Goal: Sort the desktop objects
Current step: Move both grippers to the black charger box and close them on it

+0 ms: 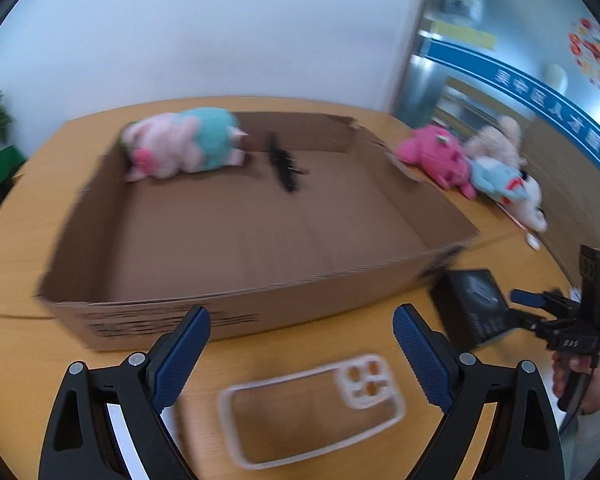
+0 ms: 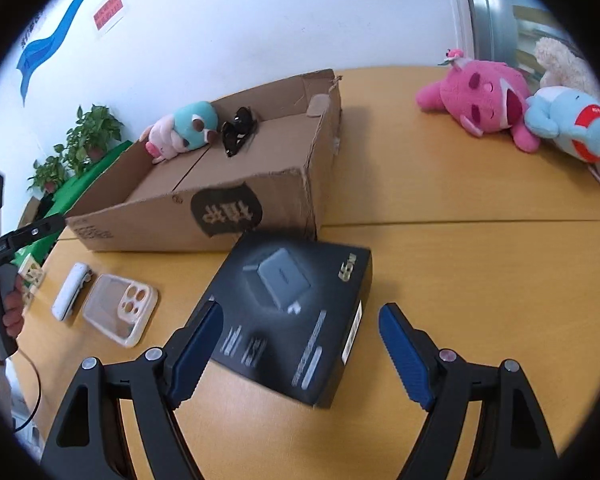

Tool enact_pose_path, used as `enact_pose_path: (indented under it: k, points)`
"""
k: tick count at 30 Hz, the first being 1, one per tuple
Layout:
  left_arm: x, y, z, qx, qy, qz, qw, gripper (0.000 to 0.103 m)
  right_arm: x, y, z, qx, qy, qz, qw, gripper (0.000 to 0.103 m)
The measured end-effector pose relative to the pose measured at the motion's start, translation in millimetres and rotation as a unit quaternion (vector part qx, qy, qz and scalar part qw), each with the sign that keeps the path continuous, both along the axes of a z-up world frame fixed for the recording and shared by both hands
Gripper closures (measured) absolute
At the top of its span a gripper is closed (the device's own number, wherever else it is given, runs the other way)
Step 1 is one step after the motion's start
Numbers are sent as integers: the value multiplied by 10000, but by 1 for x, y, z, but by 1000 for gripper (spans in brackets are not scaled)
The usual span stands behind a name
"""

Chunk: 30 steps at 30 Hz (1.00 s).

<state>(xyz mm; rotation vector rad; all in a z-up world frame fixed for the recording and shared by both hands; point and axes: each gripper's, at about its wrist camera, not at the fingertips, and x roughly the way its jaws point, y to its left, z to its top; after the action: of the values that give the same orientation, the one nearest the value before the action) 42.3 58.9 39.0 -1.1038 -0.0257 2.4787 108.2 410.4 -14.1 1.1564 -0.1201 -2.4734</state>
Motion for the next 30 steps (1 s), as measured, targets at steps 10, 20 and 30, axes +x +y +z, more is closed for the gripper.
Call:
enact_pose_path:
  k: [10,20,30]
  points:
    - [-21,150,-45,390,-1016,-1378,9845,10,21,-1,-9,7,83,572,9983,23]
    - [-39,195,-87,636,-1761,-1400,9723,13,3,-15,-32,118,142,808,9966,21]
    - [8,169,-89,647,-1910,-1730,9641,18,71,-36,-21,9,243,1127,9933,19]
